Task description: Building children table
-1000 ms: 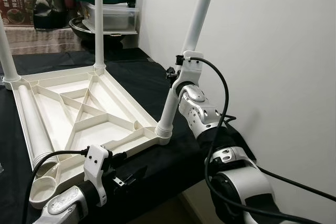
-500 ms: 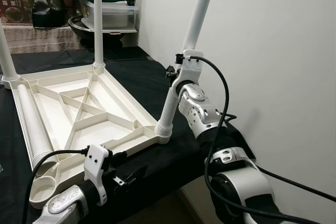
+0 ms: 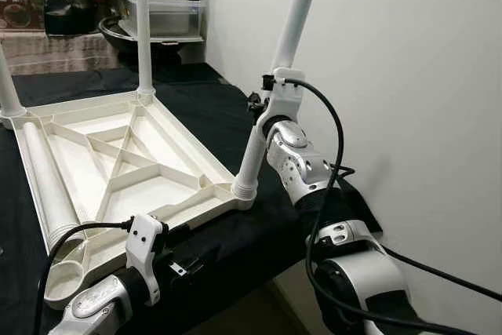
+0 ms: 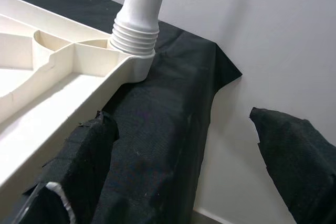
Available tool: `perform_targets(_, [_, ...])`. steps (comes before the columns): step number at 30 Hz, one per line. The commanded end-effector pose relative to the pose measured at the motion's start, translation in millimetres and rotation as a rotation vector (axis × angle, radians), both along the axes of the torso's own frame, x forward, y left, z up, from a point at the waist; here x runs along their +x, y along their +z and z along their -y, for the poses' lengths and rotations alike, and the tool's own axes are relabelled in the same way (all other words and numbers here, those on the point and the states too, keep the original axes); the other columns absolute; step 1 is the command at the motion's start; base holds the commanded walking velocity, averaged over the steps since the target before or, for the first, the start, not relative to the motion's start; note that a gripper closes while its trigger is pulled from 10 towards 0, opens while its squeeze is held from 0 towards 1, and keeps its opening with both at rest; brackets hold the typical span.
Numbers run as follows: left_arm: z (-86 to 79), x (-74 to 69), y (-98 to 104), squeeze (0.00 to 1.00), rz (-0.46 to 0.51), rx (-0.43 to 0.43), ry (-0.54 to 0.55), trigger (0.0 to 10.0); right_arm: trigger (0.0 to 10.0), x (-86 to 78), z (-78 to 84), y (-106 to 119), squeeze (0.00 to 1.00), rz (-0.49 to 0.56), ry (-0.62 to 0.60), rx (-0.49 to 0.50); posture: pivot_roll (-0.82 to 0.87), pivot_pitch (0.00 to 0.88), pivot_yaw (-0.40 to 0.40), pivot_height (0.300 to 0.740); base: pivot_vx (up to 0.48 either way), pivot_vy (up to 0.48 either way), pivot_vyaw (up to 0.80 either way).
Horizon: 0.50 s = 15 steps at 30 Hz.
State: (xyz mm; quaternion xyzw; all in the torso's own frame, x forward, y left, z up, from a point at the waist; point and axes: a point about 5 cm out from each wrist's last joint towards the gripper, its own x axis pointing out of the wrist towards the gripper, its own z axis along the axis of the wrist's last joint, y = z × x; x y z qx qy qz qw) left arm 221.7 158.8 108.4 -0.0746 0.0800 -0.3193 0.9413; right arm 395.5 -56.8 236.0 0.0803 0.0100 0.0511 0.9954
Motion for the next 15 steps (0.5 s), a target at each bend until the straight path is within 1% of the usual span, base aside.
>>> perform_targets(1, [2.9,1.4,-1.9,0.00,-0.002,0.004,-0.015,10.0,10.0,-0.6,12.5,-27.0,0.00,-0.096,-0.038,-0.053,0.05,0.000,-0.168,0.740,0.000,0.000,0.00])
perform_targets(15, [3.1,1.9,-2.2,0.00,-0.002,0.007,-0.018,10.0,10.0,-2.4,12.2,-25.3,0.00,-0.091,-0.026,-0.051,0.04,0.000,-0.166,0.740,0.000,0.000,0.00])
